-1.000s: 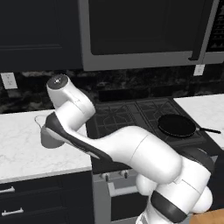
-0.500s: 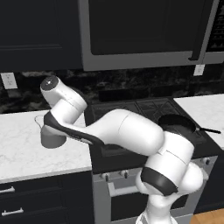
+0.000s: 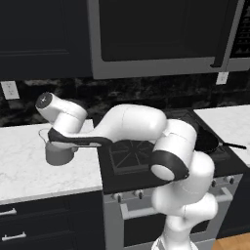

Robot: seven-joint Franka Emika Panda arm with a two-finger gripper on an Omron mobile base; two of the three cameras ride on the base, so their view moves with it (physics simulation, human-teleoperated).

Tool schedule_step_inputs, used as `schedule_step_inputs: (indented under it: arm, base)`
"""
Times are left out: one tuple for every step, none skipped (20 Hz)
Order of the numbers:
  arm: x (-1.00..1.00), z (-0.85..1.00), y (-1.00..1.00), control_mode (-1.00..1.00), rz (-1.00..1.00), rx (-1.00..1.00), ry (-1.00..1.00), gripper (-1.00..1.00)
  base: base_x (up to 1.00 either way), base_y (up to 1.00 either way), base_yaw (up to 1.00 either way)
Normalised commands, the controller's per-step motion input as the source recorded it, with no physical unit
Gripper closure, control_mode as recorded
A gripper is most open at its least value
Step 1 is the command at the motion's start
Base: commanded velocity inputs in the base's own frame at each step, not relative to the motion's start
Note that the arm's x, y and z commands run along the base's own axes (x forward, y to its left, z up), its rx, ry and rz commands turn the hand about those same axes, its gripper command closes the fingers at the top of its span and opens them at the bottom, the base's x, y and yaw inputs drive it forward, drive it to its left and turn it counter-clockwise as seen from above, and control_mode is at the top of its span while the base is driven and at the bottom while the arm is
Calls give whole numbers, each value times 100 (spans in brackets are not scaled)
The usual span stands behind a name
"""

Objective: Pick the kettle from the counter and place it on a stove burner. Then turn the burner on.

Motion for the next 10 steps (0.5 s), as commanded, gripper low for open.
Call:
schedule_step_inputs:
  arm:
    - [50, -17, 37, -100, 0, -21, 4, -100]
    - [46, -11, 31, -100, 0, -22, 2, -100]
    - [42, -11, 24, -100, 0, -22, 0, -100]
    - [37, -10, 22, -100, 0, -20, 0, -100]
    - [40, -11, 25, -100, 0, -21, 0, -100]
    - [40, -4, 25, -100, 0, -18, 0, -100]
    - [41, -2, 28, -100, 0, -17, 1, -100]
    - [38, -1, 30, -100, 0, -17, 1, -100]
    - [34, -5, 31, -100, 0, -18, 2, -100]
    - [34, -6, 29, -100, 0, -18, 1, -100]
  base:
    - [0, 0, 0]
    - [0, 0, 0]
    - [0, 0, 0]
    - [0, 0, 0]
    - [0, 0, 0]
    - [0, 0, 0]
    - [0, 0, 0]
    - [0, 0, 0]
    - [0, 0, 0]
    - [0, 0, 0]
